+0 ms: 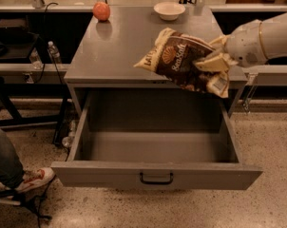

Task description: Pick brown chip bag from top drawer and place on counter

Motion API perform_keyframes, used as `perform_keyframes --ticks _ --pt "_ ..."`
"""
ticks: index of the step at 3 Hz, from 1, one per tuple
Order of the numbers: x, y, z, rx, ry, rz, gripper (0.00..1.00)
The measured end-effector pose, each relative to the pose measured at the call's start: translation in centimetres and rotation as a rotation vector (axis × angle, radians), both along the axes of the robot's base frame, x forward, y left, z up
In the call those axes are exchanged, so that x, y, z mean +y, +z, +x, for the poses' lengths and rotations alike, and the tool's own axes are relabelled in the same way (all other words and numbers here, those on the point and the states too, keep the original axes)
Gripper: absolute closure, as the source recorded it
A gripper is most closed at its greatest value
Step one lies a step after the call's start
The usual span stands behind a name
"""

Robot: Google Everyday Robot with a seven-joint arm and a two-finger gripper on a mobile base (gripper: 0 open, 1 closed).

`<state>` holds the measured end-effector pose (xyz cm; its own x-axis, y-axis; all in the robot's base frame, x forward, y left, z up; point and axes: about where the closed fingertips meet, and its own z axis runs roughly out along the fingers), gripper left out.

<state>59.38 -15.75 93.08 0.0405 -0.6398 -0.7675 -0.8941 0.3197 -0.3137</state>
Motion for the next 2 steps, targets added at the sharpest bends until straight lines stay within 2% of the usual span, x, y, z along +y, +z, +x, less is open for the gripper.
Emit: perform_keyframes --ticks 1,2 --pt "1.2 1.0 5.2 -0.021 0.019 0.022 1.00" --pt "3.0 0.4 11.1 -0.028 0.026 0.045 1.00"
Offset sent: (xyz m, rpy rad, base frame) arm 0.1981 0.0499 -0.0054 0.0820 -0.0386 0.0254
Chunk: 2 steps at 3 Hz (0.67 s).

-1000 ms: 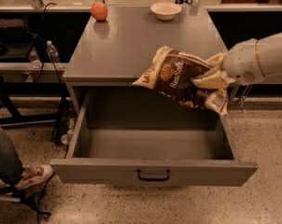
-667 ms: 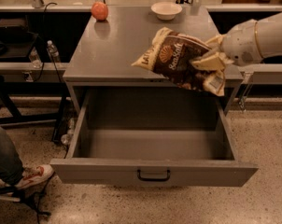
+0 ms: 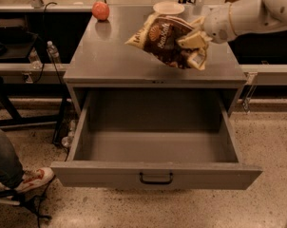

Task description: Pick brown chip bag from top drawer and place on counter

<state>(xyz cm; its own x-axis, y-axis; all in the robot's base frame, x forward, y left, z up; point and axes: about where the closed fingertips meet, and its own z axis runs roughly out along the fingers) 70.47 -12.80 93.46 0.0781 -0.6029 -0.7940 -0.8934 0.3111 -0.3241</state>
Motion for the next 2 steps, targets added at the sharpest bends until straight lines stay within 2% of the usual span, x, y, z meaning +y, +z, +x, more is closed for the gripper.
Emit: perform_keyframes --ticks 1,2 --pt "1.9 -1.4 4.5 0.004 -0.008 0.017 1.00" --pt "2.0 -2.5 7.6 0.008 -0.080 0.029 0.83"
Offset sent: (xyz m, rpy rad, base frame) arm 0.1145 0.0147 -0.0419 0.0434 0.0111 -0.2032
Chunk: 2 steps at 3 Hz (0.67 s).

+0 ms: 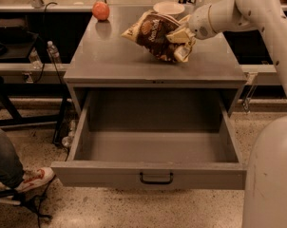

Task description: Pick brown chip bag from top drawer and place on counter

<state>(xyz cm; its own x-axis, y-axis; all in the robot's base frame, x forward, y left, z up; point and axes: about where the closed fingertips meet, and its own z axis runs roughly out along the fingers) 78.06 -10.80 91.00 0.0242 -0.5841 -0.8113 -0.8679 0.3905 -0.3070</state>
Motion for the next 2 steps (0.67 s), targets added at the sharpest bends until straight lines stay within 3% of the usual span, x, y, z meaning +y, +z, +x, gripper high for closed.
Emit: perform_keyframes --ticks 1,2 --pt "-1.05 -0.72 1.70 0.004 -0.092 0.023 0.53" --pt "-1.95 -0.80 1.88 0.006 -0.134 0.038 0.29"
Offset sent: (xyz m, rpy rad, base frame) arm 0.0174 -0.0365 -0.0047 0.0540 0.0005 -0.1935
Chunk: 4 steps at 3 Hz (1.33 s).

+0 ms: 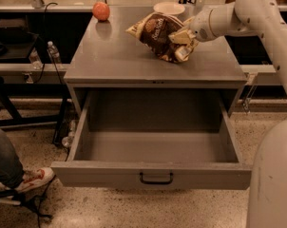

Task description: Pick brown chip bag from top drawer and place on counter

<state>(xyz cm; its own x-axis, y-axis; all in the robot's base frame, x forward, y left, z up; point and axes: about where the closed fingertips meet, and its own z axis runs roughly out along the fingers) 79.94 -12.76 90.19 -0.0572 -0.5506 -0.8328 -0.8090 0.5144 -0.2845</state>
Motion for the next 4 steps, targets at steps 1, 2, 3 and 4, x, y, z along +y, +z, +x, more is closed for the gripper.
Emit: perform_keyframes --ticks 1,2,3,4 --pt "-1.2 0.7 -0.5 -0.009 -0.034 0.015 0.07" --pt "-3.4 1.8 -1.7 -0.021 -0.079 0.047 0.00" --pt "-6.0 3.1 -3.6 -0.049 -0.126 0.072 0.00" --pt "-9.0 5.3 -6.5 -0.102 -0.186 0.087 0.00"
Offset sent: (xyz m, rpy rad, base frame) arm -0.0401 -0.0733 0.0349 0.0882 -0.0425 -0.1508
